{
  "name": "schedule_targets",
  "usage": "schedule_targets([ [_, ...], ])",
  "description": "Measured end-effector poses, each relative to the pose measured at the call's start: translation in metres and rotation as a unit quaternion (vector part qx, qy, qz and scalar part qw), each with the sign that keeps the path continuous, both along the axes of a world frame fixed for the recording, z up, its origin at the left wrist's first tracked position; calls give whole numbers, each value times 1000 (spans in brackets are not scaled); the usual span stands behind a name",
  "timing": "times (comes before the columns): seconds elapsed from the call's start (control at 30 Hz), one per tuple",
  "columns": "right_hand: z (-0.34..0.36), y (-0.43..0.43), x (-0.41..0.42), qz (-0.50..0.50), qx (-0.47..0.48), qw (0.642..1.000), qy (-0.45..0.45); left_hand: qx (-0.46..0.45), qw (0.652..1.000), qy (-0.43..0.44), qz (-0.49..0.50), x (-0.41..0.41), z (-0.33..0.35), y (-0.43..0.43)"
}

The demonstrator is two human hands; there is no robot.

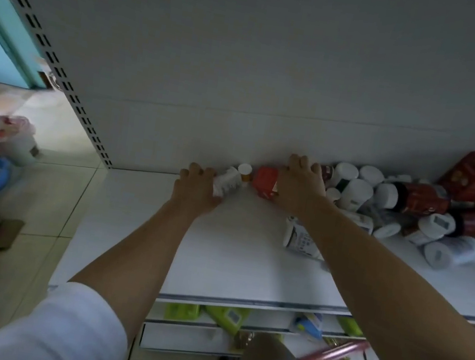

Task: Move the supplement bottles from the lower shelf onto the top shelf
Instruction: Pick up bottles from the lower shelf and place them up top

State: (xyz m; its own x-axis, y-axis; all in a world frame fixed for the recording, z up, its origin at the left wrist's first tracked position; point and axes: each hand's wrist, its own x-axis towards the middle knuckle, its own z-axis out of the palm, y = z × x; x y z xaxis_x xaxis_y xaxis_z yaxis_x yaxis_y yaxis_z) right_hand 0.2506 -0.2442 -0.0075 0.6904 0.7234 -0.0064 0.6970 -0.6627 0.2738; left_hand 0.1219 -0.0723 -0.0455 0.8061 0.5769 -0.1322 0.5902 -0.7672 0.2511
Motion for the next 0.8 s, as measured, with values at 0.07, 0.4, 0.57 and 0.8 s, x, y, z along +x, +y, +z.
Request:
schedule_targets([
  [0.07, 2, -10, -4, 2, 45, 999, 14, -52, 998, -22, 13, -5, -6, -3],
  [0.4, 72, -40, -97, -155, 580, 638, 482, -343, 845, -382, 149, -94, 79, -22],
  [0.57, 107, -41, -175, -160, 655, 479, 562, -467, 731, -487, 105, -153, 142, -30],
  [0.8, 190, -50, -274, -66, 683, 513, 516, -529, 653, -540, 34, -236, 219, -49],
])
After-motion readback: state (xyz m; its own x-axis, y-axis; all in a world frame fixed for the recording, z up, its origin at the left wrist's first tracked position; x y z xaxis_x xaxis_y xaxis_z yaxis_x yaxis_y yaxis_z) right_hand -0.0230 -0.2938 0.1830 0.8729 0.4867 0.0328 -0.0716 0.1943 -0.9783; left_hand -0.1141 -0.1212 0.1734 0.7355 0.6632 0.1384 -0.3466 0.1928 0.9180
